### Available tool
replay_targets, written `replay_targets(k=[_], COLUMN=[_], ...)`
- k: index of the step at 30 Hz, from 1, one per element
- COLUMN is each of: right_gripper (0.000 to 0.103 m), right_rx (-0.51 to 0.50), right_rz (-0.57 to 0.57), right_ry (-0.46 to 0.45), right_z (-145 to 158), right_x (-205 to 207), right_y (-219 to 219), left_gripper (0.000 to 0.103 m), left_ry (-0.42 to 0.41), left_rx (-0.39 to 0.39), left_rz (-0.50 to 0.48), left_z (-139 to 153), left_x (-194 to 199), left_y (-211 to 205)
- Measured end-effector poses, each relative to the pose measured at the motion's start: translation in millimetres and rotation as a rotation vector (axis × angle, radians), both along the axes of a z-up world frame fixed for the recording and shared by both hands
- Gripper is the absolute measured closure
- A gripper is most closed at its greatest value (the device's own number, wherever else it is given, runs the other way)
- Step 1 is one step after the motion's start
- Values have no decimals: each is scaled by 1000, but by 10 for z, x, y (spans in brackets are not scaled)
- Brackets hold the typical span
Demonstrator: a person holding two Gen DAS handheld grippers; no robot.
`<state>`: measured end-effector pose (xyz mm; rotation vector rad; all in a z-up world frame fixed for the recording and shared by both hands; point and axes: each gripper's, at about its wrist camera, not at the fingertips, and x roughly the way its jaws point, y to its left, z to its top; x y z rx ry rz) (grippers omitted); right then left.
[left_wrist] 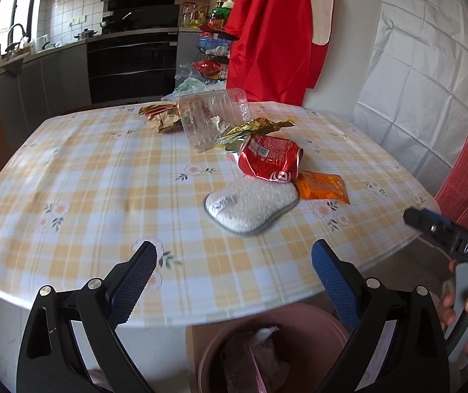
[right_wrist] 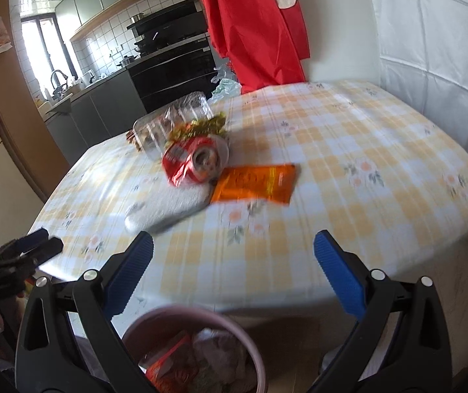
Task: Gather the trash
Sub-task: 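Reach to the crushed red can and grasp it with the right gripper, then lift the red can with the right gripper while the left gripper grasps the white sponge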
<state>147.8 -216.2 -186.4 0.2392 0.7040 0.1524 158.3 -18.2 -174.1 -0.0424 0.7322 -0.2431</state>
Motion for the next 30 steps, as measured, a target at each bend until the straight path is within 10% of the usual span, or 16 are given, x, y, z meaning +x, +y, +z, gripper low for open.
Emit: replay_targets(k=[15, 30], right_gripper=[7, 58], right_rx=[-104, 61], right_rz=[116, 76], right_ry=[75, 151], right_z=[-267, -500], right_x=[1647, 1786], right_y=[707, 572], left_gripper=[10, 10], left_ry=[61, 64], left_rx=[-48, -27], left_rz=[17, -40], left_z=[-402, -522], left_x=[742, 895], left_y=[77, 7])
